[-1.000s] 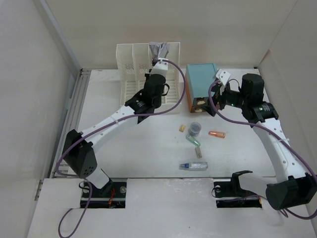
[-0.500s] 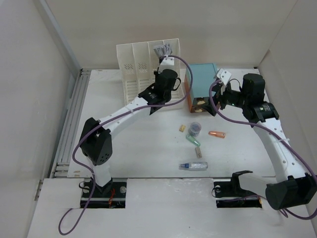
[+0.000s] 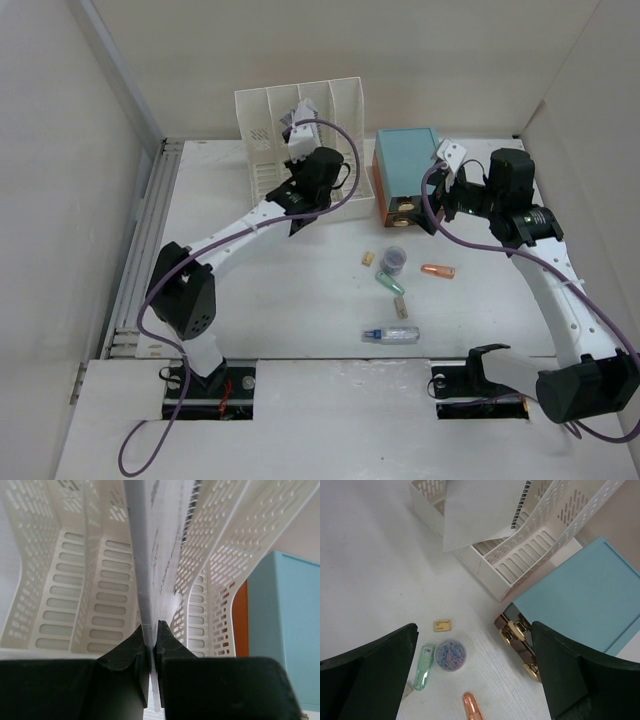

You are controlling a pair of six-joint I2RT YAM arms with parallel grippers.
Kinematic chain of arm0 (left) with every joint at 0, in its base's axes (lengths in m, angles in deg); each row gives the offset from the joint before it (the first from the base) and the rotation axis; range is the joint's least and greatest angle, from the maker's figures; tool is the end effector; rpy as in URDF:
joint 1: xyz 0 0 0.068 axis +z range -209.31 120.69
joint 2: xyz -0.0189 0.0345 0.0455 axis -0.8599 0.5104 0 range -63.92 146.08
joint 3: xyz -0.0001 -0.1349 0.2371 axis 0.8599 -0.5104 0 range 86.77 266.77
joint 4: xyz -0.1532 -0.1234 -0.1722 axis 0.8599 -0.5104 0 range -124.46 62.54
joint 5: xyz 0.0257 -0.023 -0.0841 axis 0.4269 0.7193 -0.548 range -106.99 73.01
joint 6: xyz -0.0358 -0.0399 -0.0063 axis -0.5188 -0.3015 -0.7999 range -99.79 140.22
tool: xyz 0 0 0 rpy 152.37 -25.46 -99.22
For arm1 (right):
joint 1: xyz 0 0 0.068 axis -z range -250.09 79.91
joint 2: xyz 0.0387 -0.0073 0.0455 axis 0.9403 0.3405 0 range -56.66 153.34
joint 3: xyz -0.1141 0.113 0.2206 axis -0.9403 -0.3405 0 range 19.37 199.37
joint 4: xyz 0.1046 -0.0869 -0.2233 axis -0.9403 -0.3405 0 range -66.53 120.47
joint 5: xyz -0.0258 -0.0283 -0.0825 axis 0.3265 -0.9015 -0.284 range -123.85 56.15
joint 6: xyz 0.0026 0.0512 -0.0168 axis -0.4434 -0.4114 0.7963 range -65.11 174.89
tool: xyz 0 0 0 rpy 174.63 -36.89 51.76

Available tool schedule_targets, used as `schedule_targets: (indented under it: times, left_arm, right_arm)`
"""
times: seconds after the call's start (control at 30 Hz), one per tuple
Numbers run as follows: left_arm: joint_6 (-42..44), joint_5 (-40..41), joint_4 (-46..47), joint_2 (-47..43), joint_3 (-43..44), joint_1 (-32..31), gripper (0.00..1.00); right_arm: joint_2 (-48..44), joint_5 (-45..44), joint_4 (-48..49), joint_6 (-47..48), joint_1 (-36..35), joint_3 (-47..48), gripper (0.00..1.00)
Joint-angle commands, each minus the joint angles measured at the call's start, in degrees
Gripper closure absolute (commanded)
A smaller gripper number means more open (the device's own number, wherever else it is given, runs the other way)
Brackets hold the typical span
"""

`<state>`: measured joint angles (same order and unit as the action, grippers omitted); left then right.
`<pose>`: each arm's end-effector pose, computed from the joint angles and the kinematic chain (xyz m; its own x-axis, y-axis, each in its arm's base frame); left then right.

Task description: Organize the desk

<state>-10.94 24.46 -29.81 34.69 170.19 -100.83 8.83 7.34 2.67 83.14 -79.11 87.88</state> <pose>0.3209 -0.2526 0.3378 -0.2058 -0.3358 -0.9192 -0.0959 0.9417 -0.3226 0.2369 0.0613 0.3843 -0.0293 -0.3654 -0.9304 -0.8200 0.5411 -0.1867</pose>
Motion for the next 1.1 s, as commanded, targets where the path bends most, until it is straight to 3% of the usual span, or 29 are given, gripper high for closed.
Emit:
schedule_targets:
  times: [0.0, 0.1, 0.37, 0.53, 0.83, 1.07]
  left_arm:
    - [-4.61, 5.82, 2.34, -5.52, -3.17, -0.58, 1.00]
    - [-3.48, 9.69, 3.49, -6.93, -4.23, -1.81, 1.00]
    - [6.78, -2.06, 5.77, 0.87, 2.01, -0.32, 1.00]
    - [12.52, -2.08, 6.30, 4.39, 3.51, -2.34, 1.00]
    - [14.37, 1.17, 2.01, 11.16, 7.37, -2.34, 1.00]
    - [12.44, 0.65, -0.81, 13.97, 12.38, 1.44, 1.00]
  right_arm:
    - [-0.19, 1.88, 1.07, 0.84, 0.23, 0.48, 0.00]
    - [-0.19, 2.40, 0.55, 1.37, 0.23, 0.48, 0.00]
    - [0.34, 2.40, 0.02, 1.37, 0.75, 0.48, 0.00]
    - [0.34, 2.40, 0.02, 1.90, 0.75, 0.48, 0.00]
    - [0.86, 2.93, -1.04, 3.03, 0.75, 0.48, 0.00]
    - [0.86, 3.46, -1.04, 3.04, 0.75, 0.48, 0.00]
